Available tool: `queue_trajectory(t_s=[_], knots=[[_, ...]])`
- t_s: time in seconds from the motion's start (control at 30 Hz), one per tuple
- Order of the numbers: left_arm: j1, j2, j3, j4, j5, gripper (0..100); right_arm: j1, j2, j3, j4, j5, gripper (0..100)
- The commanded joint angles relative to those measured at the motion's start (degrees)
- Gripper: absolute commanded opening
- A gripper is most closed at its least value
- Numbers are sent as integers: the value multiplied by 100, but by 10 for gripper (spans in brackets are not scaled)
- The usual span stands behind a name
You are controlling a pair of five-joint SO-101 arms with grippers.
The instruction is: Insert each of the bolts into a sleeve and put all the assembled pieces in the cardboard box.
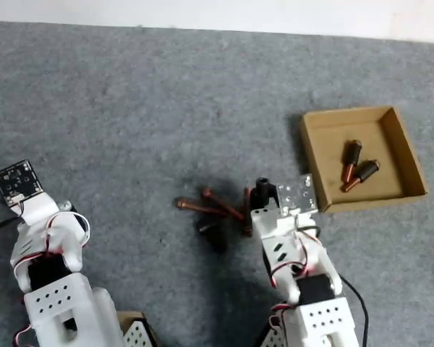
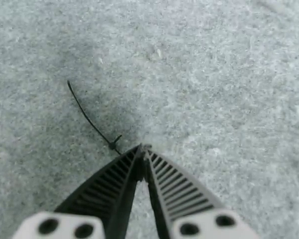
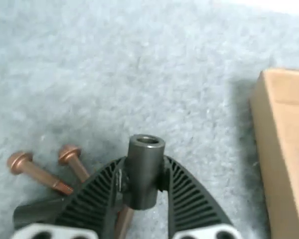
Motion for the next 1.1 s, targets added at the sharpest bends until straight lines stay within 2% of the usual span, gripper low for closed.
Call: queue_trajectory(t_s=[0.0,0.33,0.57,0.7,0.8,0.97,1.07], knots=[[-31,-92,-22,-97,26,5,101,-734,189,22,35,4],[-40,-92,-22,-105,9,5,119,-1833,734,31,26,4],[-48,-92,-22,-105,9,5,796,-1815,734,31,26,4],[-40,-84,-31,-88,0,5,919,-1798,752,31,18,4],[-22,-48,-110,-79,-422,5,919,-1789,752,136,18,4],[488,233,-505,-44,-589,5,919,-1771,752,268,18,4],[831,840,-1262,369,-598,5,919,-1798,752,426,18,4]])
